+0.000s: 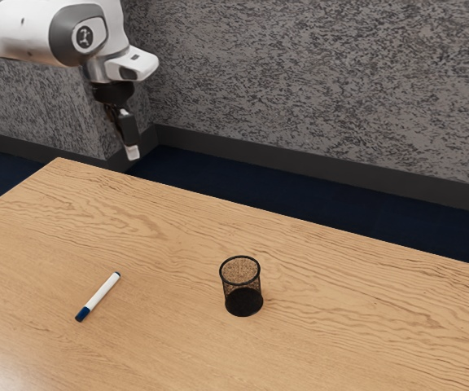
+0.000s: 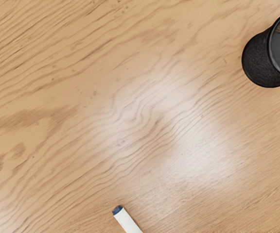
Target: Put the marker into the pen holder.
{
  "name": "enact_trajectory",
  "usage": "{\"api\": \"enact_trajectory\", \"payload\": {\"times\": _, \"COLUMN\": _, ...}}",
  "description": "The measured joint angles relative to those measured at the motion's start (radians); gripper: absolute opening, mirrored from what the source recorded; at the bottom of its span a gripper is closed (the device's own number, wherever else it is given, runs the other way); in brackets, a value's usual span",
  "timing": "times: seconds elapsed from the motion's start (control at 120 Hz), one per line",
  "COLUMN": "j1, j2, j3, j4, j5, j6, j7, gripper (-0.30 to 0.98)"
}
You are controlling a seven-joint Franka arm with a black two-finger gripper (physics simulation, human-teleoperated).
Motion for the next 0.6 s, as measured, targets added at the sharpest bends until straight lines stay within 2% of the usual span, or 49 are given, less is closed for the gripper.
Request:
{"api": "enact_trajectory", "payload": {"times": 0.2, "j1": -0.003, "j2": -0.005, "j3": 0.001, "j4": -0.012, "j5": -0.002, "j6": -0.005, "j7": 0.026, "gripper": 0.69}}
{"api": "enact_trajectory", "payload": {"times": 0.358, "j1": 0.012, "j2": -0.046, "j3": 0.016, "j4": -0.3, "j5": -0.005, "j6": 0.11, "j7": -0.01, "gripper": 0.69}}
{"api": "enact_trajectory", "payload": {"times": 0.6, "j1": 0.043, "j2": -0.019, "j3": 0.042, "j4": -0.481, "j5": 0.01, "j6": 0.295, "j7": -0.084, "gripper": 0.69}}
